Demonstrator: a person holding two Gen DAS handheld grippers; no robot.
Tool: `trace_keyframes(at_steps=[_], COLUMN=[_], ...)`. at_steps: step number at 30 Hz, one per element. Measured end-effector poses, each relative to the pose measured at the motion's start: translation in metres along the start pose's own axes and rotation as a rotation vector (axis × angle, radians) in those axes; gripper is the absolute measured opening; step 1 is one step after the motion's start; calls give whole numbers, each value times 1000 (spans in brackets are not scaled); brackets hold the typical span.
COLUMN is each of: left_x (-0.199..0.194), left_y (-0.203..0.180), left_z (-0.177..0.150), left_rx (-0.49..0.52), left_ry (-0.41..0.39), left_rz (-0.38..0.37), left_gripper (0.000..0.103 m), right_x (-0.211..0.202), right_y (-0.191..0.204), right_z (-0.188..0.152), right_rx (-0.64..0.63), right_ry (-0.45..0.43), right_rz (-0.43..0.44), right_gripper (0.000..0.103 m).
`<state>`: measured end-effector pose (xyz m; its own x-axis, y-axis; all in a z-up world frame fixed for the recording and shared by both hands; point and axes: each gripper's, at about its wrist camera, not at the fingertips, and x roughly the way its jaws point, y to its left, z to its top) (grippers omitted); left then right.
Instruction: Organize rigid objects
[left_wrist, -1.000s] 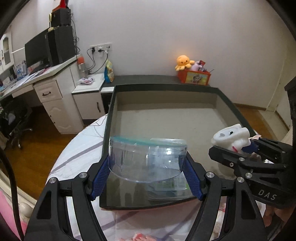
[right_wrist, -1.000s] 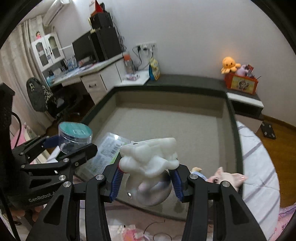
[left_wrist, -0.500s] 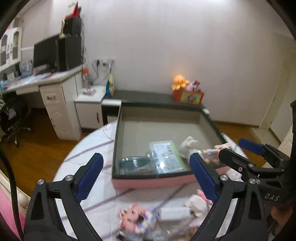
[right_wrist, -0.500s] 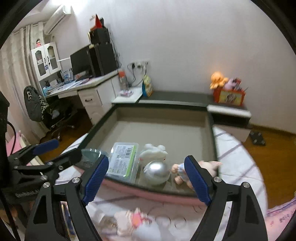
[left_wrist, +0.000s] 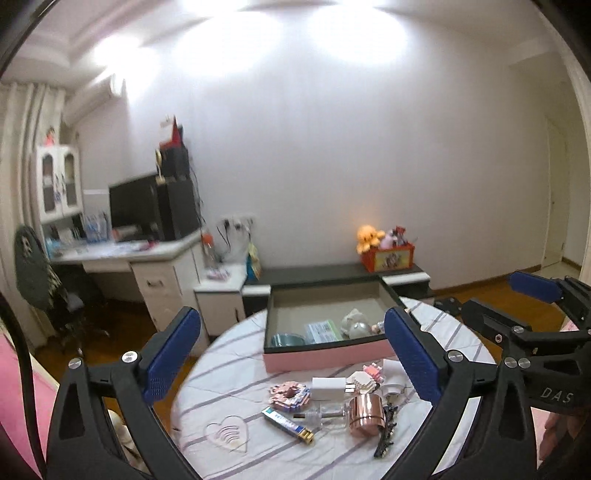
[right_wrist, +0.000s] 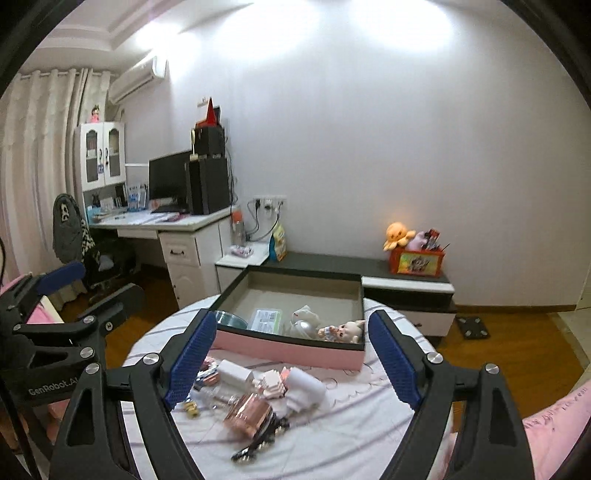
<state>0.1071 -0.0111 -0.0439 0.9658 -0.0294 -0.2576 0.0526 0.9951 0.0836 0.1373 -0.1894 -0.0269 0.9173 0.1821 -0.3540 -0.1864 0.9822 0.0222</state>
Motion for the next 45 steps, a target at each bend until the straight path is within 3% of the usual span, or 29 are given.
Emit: trace_keyframes(at_steps=[7,10,16,45], left_x=[-61,-78,-93,-96], left_y=[-2,0,1,-2], left_z=[7,8,15,16], left_rx=[-18,-34,-37,-43], left_ry=[-78,-94,-131,-129], left_rz=[26,19,15,15], left_gripper=[102,102,103,103], right_x=[-64,-83,-107,-116], right_y=[12,16,22,24], right_z=[-3,-4,0,-3], right_rx=[-5,-14,-31,-32], right_ry=[-71,-104,-171,-185], right_rz=[-13,-36,-47,-62], right_gripper=[87,103,103,103])
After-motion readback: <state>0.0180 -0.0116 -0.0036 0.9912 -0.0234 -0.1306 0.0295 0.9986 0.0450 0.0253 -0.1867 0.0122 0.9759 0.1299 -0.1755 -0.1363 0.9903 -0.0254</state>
